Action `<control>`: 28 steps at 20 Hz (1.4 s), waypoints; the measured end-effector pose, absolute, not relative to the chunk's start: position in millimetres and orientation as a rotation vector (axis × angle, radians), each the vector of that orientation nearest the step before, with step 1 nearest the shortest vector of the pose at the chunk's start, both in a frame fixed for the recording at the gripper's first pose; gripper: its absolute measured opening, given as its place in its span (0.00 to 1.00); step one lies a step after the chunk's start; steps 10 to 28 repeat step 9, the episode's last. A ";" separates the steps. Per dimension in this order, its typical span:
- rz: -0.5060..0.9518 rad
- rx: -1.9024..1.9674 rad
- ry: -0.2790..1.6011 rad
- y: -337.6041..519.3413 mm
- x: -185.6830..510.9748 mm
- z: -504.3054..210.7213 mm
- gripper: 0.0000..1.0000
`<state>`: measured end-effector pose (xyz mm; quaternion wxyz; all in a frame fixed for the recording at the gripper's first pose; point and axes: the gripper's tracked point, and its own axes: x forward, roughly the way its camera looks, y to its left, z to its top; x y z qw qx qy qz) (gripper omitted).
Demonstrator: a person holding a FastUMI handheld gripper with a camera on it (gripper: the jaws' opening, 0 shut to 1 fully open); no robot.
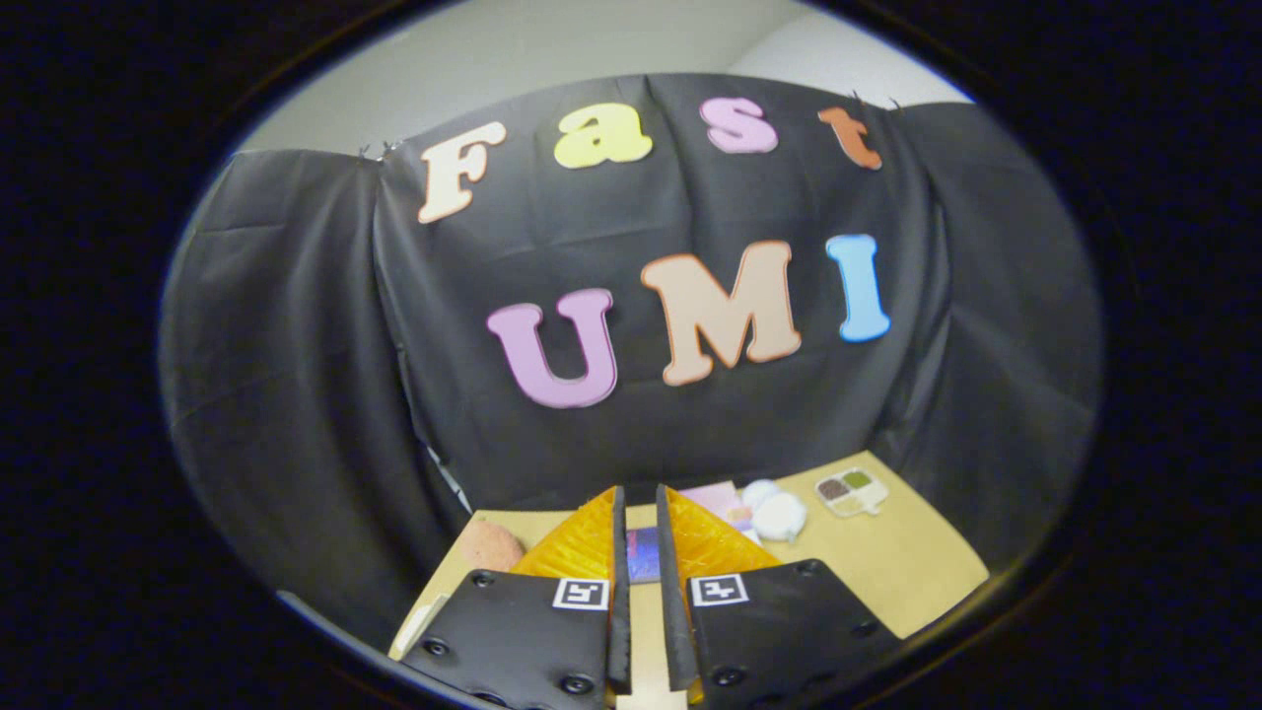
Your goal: Open the storage box then place both shoes into the box .Put the left shoe in first, then the right shoe, with the right side of both shoes facing outward in a uniform manner.
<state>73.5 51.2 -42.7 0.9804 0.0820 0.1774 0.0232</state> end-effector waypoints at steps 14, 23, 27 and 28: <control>-0.004 0.010 0.113 13.0 65.5 65.4 0.16; -0.004 0.010 0.113 13.0 65.5 65.4 0.16; -0.004 0.010 0.113 13.0 65.5 65.4 0.16; -0.004 0.010 0.113 13.0 65.5 65.4 0.16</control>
